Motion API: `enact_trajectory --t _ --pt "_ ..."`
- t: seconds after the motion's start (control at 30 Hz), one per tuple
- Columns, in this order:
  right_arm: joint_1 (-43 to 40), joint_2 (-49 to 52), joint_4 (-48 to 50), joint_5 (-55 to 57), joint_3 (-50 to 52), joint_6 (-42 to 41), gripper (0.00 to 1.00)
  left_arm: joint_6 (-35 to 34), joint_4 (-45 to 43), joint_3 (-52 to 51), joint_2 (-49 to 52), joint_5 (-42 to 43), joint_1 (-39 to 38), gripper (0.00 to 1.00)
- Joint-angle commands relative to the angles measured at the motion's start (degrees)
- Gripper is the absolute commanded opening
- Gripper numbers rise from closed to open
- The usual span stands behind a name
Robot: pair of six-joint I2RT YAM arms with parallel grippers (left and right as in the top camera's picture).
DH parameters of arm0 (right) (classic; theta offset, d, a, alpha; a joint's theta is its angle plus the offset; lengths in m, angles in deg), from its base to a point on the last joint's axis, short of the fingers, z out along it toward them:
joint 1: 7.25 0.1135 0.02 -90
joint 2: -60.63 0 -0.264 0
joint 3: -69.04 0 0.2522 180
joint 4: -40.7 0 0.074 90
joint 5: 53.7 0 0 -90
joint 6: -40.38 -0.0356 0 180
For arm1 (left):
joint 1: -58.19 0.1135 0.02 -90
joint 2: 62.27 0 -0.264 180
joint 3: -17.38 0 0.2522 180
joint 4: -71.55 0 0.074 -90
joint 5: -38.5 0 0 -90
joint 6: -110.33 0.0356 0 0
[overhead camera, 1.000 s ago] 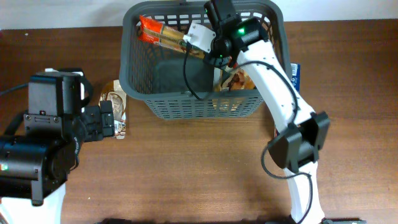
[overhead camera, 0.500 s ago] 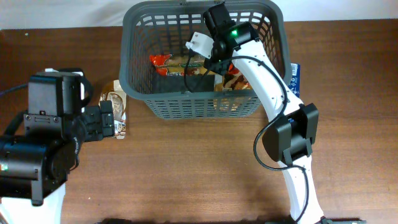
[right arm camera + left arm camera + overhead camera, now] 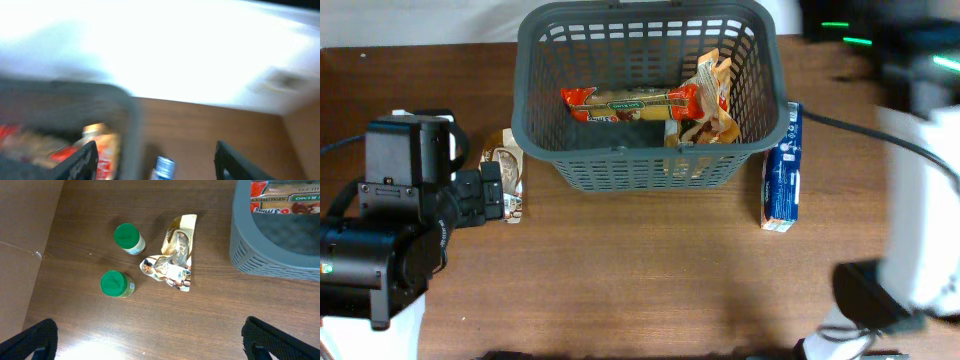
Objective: Pack container
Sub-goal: 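Lift the pasta packet into the basket and release it, then grasp the blue box beside the basket with the right gripper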
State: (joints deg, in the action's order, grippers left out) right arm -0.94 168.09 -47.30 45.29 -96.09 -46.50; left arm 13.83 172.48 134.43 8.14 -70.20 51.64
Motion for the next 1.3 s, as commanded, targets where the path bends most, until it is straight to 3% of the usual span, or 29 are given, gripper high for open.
enact_trajectory --t 0.0,0.17,0.3,0.4,0.5,0.63,0.8,0.93,1.27 --pt "-9.6 -0.1 -6.7 -3.8 0.5 -12.2 0.67 0.1 -0.1 -0.2 0.0 -0.6 0.3 0.99" --pt "-20.2 2.8 -18.1 -12.3 4.7 -17.2 0.66 0.1 -0.1 -0.2 0.0 -0.6 0.3 0.99" --pt "-22.5 4.5 -20.6 -15.7 12.2 -17.1 0.67 0.1 -0.1 -0.2 0.0 -0.6 0.3 0.99" --pt "-22.4 4.6 -17.9 -16.9 20.3 -16.8 0.83 0.1 -0.1 -0.2 0.0 -0.6 0.3 0.99" --pt "-22.5 4.6 -13.3 -21.3 30.4 -15.4 0.85 0.1 -0.1 -0.2 0.0 -0.6 0.3 0.99" --pt "-22.4 4.6 -9.3 -26.1 42.3 -13.8 0.85 0.1 -0.1 -0.2 0.0 -0.6 0.3 0.99" --pt "-22.3 4.6 -5.2 -30.9 54.0 -10.3 0.77 0.1 -0.1 -0.2 0.0 -0.6 0.3 0.99" --pt "-22.3 4.6 -3.1 -37.5 61.4 -2.8 0.76 0.1 -0.1 -0.2 0.0 -0.6 0.3 0.99" --pt "-21.5 4.6 5.4 -36.7 72.4 -4.0 0.68 0.1 -0.1 -0.2 0.0 -0.6 0.3 0.99"
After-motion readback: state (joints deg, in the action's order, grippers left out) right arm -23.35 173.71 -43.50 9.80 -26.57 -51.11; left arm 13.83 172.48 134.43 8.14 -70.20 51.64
